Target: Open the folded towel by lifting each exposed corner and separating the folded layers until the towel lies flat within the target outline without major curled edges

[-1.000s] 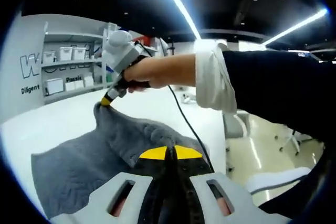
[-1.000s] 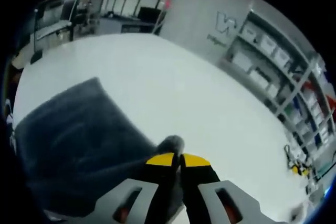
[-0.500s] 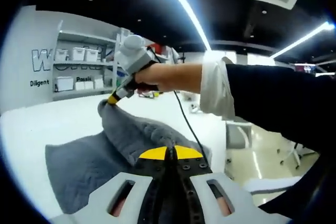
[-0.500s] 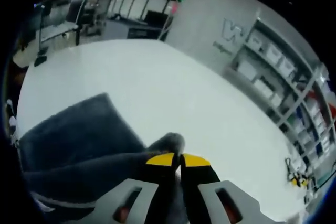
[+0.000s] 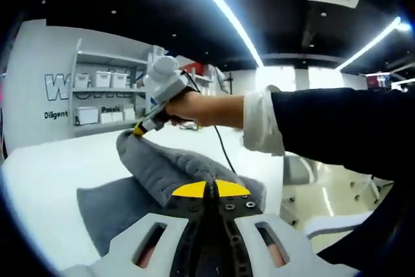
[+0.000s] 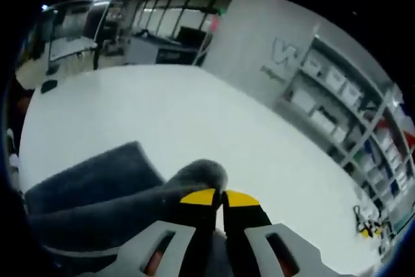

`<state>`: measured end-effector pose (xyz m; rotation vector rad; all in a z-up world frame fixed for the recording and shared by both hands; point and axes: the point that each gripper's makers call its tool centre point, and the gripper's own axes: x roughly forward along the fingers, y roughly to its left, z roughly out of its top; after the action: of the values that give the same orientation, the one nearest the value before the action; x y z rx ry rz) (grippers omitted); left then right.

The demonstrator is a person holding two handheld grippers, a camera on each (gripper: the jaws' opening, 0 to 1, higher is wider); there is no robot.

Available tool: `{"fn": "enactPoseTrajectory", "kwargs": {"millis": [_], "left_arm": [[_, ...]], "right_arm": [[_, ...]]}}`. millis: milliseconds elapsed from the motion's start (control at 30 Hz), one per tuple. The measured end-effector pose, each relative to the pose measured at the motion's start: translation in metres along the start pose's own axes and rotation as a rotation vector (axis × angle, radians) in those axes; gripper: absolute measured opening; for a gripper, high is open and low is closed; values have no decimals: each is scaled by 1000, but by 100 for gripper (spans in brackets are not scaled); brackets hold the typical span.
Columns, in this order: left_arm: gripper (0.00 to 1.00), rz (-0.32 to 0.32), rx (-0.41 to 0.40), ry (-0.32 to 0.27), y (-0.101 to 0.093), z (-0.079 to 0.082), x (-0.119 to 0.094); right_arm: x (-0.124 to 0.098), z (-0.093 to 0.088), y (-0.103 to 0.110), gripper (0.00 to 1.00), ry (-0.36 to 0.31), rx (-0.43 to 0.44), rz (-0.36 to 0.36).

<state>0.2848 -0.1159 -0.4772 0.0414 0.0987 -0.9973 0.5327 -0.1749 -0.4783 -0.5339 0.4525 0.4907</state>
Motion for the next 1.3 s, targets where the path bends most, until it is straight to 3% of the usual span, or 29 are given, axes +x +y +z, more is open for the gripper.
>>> {"fn": "enactPoseTrajectory", "kwargs": {"millis": [333,533,667,933,1300], "left_arm": [[3,19,-13,-3,18,-1,-24],[3,29,-25,-29,20,3,-42],[3,52,17,-28,36,4,-55],[3,58,11,-41,44,6,-73],[3,107,13,-53,58,10,-105]], "right_arm": [[10,18,24,0,-12,15,34],[16,29,43,0,-15,-6,46],[19,41,53,0,-18,-37,44],[22,64,71,0,-24,-84,48],[35,96,100,0,-77,-17,120]]}}
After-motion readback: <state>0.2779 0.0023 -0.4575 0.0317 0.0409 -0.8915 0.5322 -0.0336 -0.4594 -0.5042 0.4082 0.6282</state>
